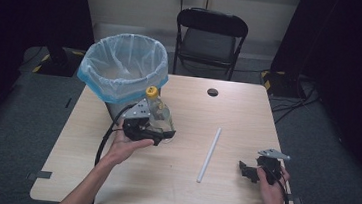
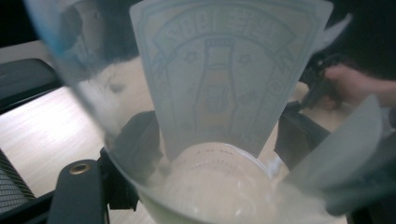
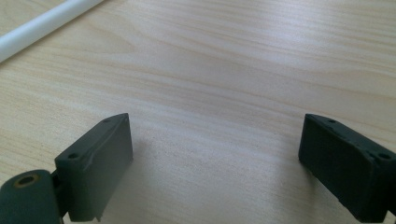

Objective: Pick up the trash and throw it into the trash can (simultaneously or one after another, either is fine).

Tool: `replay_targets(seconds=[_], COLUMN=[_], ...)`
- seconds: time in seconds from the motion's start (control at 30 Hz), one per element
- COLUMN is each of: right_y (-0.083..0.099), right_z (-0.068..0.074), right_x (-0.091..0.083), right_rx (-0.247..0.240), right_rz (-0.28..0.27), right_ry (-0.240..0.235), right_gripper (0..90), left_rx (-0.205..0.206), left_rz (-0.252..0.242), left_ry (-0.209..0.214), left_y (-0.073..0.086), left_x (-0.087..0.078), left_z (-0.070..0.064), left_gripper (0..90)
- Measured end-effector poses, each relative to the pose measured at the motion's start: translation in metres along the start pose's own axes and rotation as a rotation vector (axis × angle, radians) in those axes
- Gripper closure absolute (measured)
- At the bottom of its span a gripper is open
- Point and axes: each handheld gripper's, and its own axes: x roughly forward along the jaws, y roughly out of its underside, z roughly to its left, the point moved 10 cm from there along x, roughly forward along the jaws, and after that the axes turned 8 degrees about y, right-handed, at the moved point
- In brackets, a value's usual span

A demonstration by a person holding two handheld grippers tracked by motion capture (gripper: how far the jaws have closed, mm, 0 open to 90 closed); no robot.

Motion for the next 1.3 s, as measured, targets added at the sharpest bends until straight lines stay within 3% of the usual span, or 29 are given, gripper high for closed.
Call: replay_targets(seconds=[0.37, 0.5, 0.63, 0.67, 0.97, 1.13, 1.3], right_y=[0.000, 0.000, 0.000, 0.000, 0.000, 0.000, 0.000], right_z=[0.000, 0.000, 0.000, 0.000, 0.000, 0.000, 0.000], right_x=[0.000, 0.000, 0.000, 0.000, 0.000, 0.000, 0.000], right_rx=[0.000, 0.000, 0.000, 0.000, 0.001, 0.002, 0.000], right_rz=[0.000, 0.000, 0.000, 0.000, 0.000, 0.001, 0.000], right_ry=[0.000, 0.000, 0.000, 0.000, 0.000, 0.000, 0.000], right_gripper=[8.9, 8.9, 8.9, 8.9, 8.9, 8.9, 8.9], left_rx=[0.002, 0.007, -0.009, 0.006, 0.011, 0.026, 0.037], left_rz=[-0.040, -0.054, -0.098, -0.089, -0.098, -0.140, -0.142], left_ry=[0.009, -0.008, -0.005, -0.024, -0.005, -0.010, -0.021], left_y=[-0.013, -0.020, -0.028, -0.030, -0.038, -0.055, -0.065], left_x=[-0.010, -0.022, -0.034, -0.039, -0.039, -0.048, -0.055], left_z=[-0.002, -0.001, -0.003, -0.002, -0.007, -0.008, -0.004], left_gripper=[28.0, 28.0, 28.0, 28.1, 28.0, 28.1, 28.0])
